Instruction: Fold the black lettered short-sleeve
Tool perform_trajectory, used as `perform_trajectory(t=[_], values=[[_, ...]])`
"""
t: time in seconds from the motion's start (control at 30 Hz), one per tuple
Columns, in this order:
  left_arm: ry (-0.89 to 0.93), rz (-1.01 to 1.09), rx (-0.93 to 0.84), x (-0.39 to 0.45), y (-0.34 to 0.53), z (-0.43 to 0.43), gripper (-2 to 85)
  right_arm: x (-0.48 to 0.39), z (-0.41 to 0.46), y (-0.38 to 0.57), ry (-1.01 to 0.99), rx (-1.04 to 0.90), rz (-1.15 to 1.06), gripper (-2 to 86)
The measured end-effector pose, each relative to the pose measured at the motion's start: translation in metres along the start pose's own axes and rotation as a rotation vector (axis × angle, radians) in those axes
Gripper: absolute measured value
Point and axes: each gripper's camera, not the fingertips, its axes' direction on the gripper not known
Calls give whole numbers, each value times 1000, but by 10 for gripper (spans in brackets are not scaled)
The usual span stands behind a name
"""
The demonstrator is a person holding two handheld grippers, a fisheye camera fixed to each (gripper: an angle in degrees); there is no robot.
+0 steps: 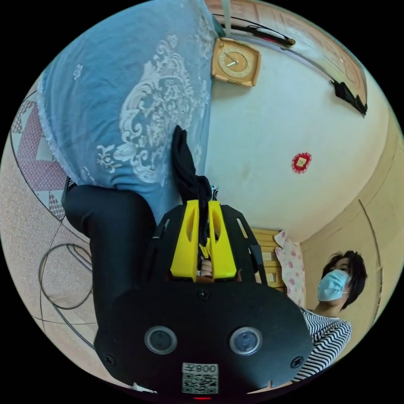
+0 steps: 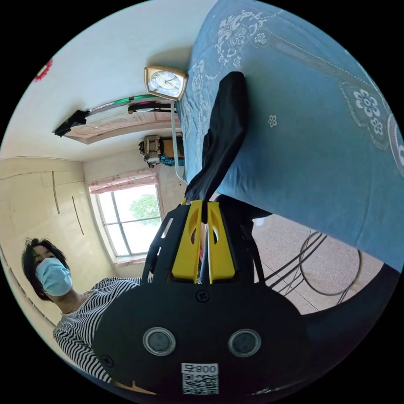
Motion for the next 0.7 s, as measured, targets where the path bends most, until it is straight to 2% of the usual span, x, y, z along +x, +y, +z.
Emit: perform_trajectory(t=[0.17, 0.37, 0.57, 0.7], values=[[0, 131, -73, 80, -33, 47, 35, -2, -64, 24, -27, 18, -86, 17], [46, 288, -196, 187, -82, 143, 32, -12, -171, 58, -98, 111, -225, 15], [86, 364, -356, 273, -133, 285, 33, -4, -297, 90, -110, 267, -316, 14], [59, 364, -462, 311, -181, 407, 33, 25, -384, 93, -94, 369, -300, 14]])
